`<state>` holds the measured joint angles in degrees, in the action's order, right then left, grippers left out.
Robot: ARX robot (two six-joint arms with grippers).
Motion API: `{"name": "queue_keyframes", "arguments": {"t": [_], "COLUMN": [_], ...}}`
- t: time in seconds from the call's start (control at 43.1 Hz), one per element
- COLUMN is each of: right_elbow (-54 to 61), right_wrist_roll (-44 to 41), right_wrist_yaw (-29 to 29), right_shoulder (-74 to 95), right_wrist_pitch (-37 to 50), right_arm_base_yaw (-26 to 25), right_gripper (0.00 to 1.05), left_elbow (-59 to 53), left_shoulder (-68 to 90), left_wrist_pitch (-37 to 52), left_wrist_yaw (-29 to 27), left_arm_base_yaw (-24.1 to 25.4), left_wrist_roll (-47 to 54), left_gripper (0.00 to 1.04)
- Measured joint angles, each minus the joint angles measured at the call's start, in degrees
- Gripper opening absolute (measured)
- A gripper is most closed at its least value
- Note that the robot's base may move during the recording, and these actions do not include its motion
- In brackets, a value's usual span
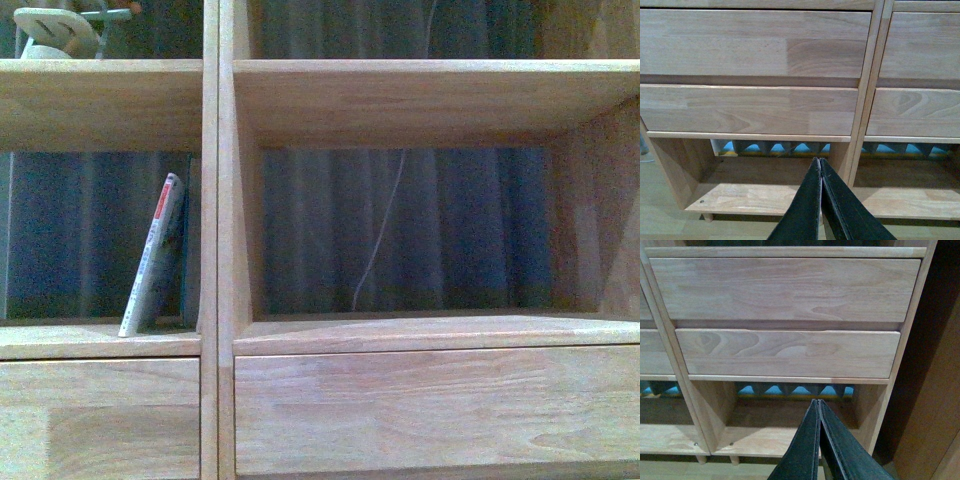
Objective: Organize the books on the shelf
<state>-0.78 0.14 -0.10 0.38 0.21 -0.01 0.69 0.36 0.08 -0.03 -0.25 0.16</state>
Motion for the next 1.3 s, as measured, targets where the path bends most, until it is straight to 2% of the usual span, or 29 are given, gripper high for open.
{"name": "queue_keyframes", "arguments": {"t": [0.209,0.302,0.534,0.79,0.883,1.301], "right_elbow": [0.00,0.00,0.00,0.00,0.00,0.00], "right_wrist_roll": [0.00,-0.02,-0.02,-0.02,0.02,0.00], "right_wrist_yaw": [0.07,0.09,0.09,0.09,0.07,0.09], "right_shoulder": [-0.07,-0.07,-0.07,-0.07,-0.07,-0.07], "right_wrist_pitch": [-0.11,-0.11,-0.11,-0.11,-0.11,-0.11], "right_arm_base_yaw": [0.00,0.00,0.00,0.00,0.00,0.00], "right_gripper": [0.03,0.05,0.46,0.85,0.99,0.98], "left_elbow": [0.00,0.00,0.00,0.00,0.00,0.00], "left_shoulder": [0.00,0.00,0.00,0.00,0.00,0.00], "left_wrist_pitch": [0.00,0.00,0.00,0.00,0.00,0.00], "left_wrist_yaw": [-0.02,-0.02,-0.02,-0.02,-0.02,-0.02], "left_arm_base_yaw": [0.00,0.00,0.00,0.00,0.00,0.00], "left_wrist_roll": [0.00,-0.04,-0.04,-0.02,-0.04,-0.02], "left_gripper": [0.03,0.14,0.57,0.98,0.97,0.97]}}
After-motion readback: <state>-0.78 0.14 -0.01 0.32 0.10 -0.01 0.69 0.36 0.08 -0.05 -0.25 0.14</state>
